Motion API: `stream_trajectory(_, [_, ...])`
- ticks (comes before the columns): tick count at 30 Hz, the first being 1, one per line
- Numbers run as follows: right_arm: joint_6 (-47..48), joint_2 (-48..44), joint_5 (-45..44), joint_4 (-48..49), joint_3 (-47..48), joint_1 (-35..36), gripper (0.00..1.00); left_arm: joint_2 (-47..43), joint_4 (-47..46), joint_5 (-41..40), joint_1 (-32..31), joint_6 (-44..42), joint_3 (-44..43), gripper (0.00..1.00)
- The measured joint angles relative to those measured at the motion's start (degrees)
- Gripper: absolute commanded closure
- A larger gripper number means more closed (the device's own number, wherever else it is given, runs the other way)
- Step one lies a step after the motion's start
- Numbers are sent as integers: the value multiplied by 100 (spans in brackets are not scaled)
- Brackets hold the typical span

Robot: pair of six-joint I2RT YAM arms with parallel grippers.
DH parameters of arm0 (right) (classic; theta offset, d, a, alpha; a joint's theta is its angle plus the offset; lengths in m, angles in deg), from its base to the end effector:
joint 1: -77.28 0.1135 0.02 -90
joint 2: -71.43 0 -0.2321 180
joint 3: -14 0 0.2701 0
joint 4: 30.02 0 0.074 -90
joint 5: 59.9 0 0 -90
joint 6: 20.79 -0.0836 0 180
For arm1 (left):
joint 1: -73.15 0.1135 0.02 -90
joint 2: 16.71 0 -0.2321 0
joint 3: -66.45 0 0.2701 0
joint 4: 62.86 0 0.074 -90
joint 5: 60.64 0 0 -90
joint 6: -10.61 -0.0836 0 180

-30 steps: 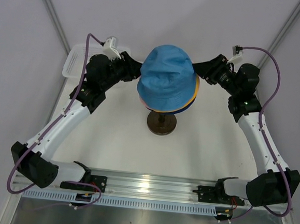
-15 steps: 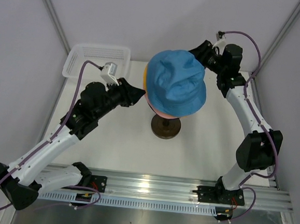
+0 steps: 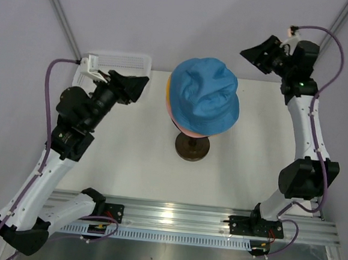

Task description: Stack the hats

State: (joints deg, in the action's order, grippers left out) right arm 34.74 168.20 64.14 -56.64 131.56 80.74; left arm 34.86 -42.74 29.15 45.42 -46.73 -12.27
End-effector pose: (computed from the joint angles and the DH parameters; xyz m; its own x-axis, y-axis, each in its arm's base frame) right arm 0.4388 0.0734 0.4253 -0.4265 0.4441 -0.7880 -0.4421 0.6577 0.6099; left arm 0.2413 -0.1265 0.4379 -0.1582 -0.5265 -0.8353 0.4475 0.7159 -0.5360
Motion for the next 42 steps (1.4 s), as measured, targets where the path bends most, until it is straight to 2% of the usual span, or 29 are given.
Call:
stream_trajectory(4, [-63, -616, -144, -195, -802, -761, 22, 538, -203, 876, 372, -57, -780, 33])
stream_trajectory(6, [-87, -1106, -188, -286, -1340, -831, 21, 872, -236, 1338, 402, -83, -1147, 33])
stream_trajectory(12, [-337, -2754, -238, -444, -2562, -662, 22, 1875, -68, 2179, 439, -48, -1827, 33])
stream_trajectory(13, [-468, -3110, -278, -426, -2791, -667, 26, 2020, -20, 2264, 461, 0, -1895, 33])
stream_trajectory(20, [-1425, -5038, -407, -33, -4144, -667, 33, 2708, -15, 2640, 656, 470, -2096, 35])
stream_trajectory(26, [-2197, -5292, -365, 372, -4658, -627, 39, 3095, -208, 3014, 656, 892, -2269, 40])
stream_trajectory(32, [-2555, -5099, -492, 424, -5056, -170, 40, 3235, -286, 3193, 660, 1154, -2286, 43])
stream_trajectory(38, [-2645, -4918, -529, 608, -5056, 179, 44, 3281, -361, 3316, 660, 1346, -2286, 59])
stream_trajectory(42, [-2660, -4843, -533, 697, -5056, 249, 51, 3281, -374, 3324, 667, 1394, -2284, 62])
